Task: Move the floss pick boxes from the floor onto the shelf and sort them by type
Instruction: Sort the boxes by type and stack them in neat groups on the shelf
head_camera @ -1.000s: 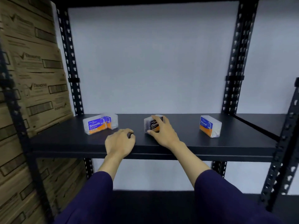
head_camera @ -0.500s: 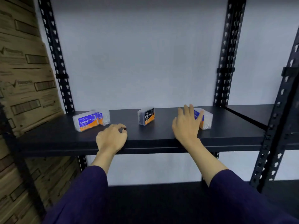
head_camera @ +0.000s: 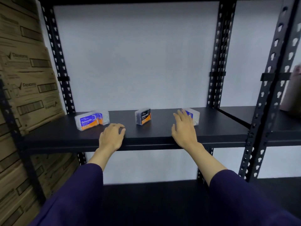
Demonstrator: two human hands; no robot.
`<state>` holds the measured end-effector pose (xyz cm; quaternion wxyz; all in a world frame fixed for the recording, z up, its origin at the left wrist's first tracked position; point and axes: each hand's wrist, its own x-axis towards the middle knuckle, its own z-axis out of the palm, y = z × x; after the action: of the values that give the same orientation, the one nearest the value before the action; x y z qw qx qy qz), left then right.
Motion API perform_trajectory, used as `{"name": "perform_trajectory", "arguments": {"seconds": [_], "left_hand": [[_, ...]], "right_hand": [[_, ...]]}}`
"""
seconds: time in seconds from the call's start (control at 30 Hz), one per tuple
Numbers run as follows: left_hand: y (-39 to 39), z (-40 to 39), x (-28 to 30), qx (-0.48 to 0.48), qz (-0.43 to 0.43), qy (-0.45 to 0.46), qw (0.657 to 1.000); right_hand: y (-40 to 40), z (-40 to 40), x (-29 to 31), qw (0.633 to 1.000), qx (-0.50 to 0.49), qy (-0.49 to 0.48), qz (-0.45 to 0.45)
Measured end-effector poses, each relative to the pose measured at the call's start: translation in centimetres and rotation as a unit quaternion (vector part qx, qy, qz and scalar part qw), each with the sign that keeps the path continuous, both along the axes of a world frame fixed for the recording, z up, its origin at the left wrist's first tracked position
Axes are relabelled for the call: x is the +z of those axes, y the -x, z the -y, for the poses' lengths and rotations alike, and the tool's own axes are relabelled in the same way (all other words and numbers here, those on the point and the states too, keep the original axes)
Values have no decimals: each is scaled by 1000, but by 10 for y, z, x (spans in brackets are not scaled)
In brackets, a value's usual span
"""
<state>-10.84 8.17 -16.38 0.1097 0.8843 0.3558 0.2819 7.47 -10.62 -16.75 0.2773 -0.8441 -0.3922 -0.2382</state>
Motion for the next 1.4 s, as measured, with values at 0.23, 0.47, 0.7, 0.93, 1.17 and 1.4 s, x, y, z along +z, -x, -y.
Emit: {"name": "perform_trajectory", "arguments": {"seconds": [0.23, 0.47, 0.7, 0.93, 1.17, 1.4], "left_hand": [[16, 103, -9, -60, 52, -24, 997], [-2, 177, -96, -110, -54, 3, 992], [-41, 186, -241, -150, -189, 82, 967], [-55, 170, -386, -139, -309, 167, 926], [-20, 152, -483, -10, -375, 158, 913], [20, 142, -522, 73, -337, 249, 905]], "right_hand": [[70, 57, -15, 999, 42, 22, 0], [86, 107, -97, 993, -3, 99, -70], [54, 124, -235, 944, -29, 256, -209], [31, 121, -385, 872, -23, 355, -336], [29, 118, -485, 824, -11, 427, -371], [32, 116, -512, 847, -9, 440, -296]]}}
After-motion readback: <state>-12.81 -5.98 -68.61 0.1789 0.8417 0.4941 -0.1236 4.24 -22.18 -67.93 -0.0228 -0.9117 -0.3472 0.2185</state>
